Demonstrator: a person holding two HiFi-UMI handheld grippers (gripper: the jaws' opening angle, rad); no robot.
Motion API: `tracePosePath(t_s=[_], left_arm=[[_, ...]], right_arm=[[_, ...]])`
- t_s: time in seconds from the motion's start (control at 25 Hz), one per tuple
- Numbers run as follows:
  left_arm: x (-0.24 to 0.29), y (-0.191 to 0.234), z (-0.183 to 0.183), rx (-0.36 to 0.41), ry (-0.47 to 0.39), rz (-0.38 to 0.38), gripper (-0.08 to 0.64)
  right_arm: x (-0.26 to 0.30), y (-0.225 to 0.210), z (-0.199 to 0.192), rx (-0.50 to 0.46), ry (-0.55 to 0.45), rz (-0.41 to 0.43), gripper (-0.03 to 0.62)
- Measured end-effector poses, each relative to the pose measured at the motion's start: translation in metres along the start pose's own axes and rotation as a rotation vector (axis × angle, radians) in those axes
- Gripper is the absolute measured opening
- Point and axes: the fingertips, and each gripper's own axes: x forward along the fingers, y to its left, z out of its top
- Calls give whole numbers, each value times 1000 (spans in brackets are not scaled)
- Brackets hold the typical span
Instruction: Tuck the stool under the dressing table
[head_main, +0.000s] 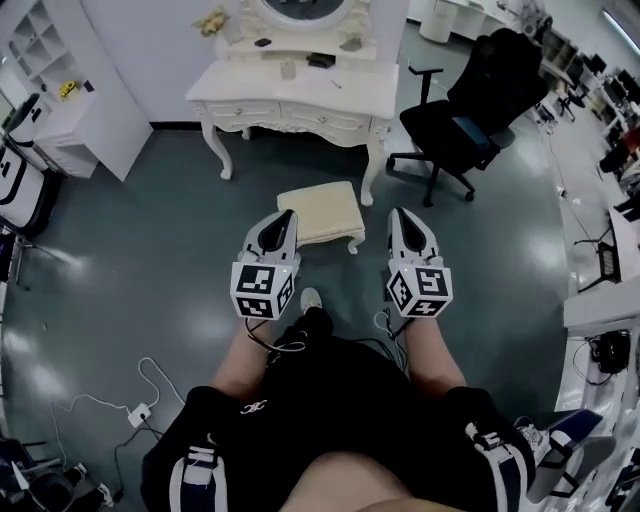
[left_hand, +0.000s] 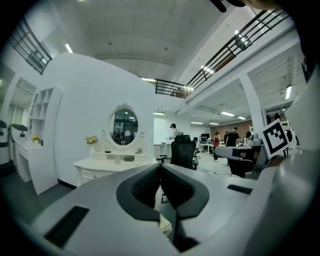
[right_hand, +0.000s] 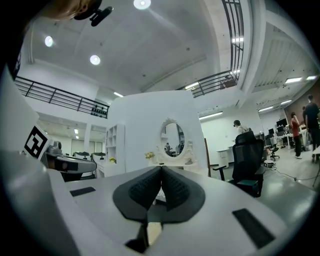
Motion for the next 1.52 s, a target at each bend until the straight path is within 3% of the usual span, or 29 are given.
tracePosePath(t_s=[0.32, 0.56, 0.84, 1.24, 1.36, 1.52], left_arm=[[128, 89, 33, 15, 16, -62, 20], [178, 128, 24, -14, 54, -73, 20], [226, 145, 22, -29, 91, -32, 20], [243, 152, 6, -52, 126, 76, 20], [245, 153, -9, -76, 154, 101, 21], [245, 151, -32, -96, 186, 119, 21]], right_arm=[[165, -14, 22, -18, 5, 21, 17], [234, -15, 17, -18, 34, 49, 17], [287, -45, 11, 21, 57, 107, 17], [317, -61, -14, -45, 132, 207, 18], [322, -63, -32, -54, 189, 252, 77], [322, -68, -64, -69, 272, 281, 98]])
